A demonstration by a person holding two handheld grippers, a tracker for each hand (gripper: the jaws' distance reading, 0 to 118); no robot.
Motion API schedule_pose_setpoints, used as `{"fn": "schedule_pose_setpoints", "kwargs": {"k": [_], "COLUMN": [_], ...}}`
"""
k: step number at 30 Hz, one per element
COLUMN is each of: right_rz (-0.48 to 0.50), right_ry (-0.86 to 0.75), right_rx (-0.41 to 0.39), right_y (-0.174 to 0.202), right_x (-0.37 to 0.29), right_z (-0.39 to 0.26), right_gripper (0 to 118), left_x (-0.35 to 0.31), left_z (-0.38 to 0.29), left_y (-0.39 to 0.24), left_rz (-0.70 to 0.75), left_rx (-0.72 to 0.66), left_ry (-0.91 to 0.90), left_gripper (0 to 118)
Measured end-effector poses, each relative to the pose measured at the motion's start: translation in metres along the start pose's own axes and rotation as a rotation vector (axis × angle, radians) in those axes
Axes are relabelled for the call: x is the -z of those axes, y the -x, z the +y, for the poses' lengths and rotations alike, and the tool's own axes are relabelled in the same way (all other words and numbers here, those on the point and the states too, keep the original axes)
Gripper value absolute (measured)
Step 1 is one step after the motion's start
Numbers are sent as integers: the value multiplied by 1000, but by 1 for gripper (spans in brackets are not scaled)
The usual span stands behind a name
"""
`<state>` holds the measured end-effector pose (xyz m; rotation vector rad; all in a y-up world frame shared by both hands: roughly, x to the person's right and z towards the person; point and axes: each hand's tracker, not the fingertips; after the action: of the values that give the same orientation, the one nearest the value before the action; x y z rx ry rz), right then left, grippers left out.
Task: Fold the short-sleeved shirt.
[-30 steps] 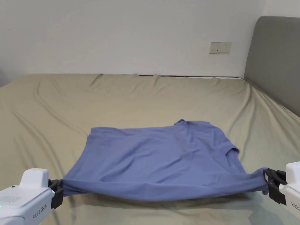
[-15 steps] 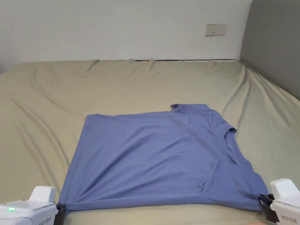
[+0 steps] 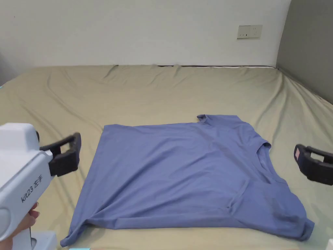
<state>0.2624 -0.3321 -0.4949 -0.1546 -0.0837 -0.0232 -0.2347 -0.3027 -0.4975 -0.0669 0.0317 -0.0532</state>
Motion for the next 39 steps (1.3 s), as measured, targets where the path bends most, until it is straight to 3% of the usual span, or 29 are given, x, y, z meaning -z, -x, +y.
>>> {"fn": "schedule_pose_setpoints", "kwargs": {"k": [1,2,3,4,5,7,9,13,18,22,25,26,28,29,31,33,34,36,37,39], "right_rz": [6,3,-22,-62,-68,13,17,38,49,76,88,94,99,102,108,108,107,108,109,113], "right_ry": [-67,-139,-188,-251,-201,-189,-169,-40,-17,1,16,19,29,38,65,73,79,89,92,100], "right_rx": [18,9,-7,-83,-74,-171,-226,-128,-135,-142,-154,-160,-164,-158,-136,-136,-138,-140,-142,-142], "right_y": [8,15,22,32,37,30,32,20,19,23,26,27,27,27,25,25,24,24,23,25], "right_x": [-9,-14,-19,-22,-20,-3,1,16,22,25,27,26,28,30,32,34,35,35,36,33], "right_z": [6,10,10,11,4,-7,-16,-31,-35,-37,-40,-41,-43,-44,-47,-48,-50,-50,-51,-50], "right_gripper": [63,22,4,4,4,4,2,0,0,0,0,0,0,0,0,0,0,0,0,0], "left_x": [-7,-12,-12,-12,-3,7,13,28,43,59,65,68,67,72,78,86,90,94,92,94], "left_z": [4,6,3,-1,-11,-28,-51,-65,-75,-117,-147,-153,-160,-161,-167,-174,-178,-185,-184,-180], "left_y": [-6,-11,-13,-18,-13,-9,-4,6,26,30,32,30,26,25,26,29,31,35,36,39], "left_rz": [7,7,4,4,-6,-90,-72,-68,-99,-149,-145,-150,-158,-140,-128,-128,-131,-152,-146,-150], "left_rx": [-23,-32,-40,-53,-50,-77,-88,-42,-46,-54,-9,49,109,108,105,92,84,54,47,-12], "left_ry": [-50,-73,-79,-69,-47,47,104,225,391,690,776,831,818,821,862,868,890,952,936,944], "left_gripper": [40,9,0,0,0,0,0,0,0,1,92,108,107,105,87,44,44,28,2,0]}}
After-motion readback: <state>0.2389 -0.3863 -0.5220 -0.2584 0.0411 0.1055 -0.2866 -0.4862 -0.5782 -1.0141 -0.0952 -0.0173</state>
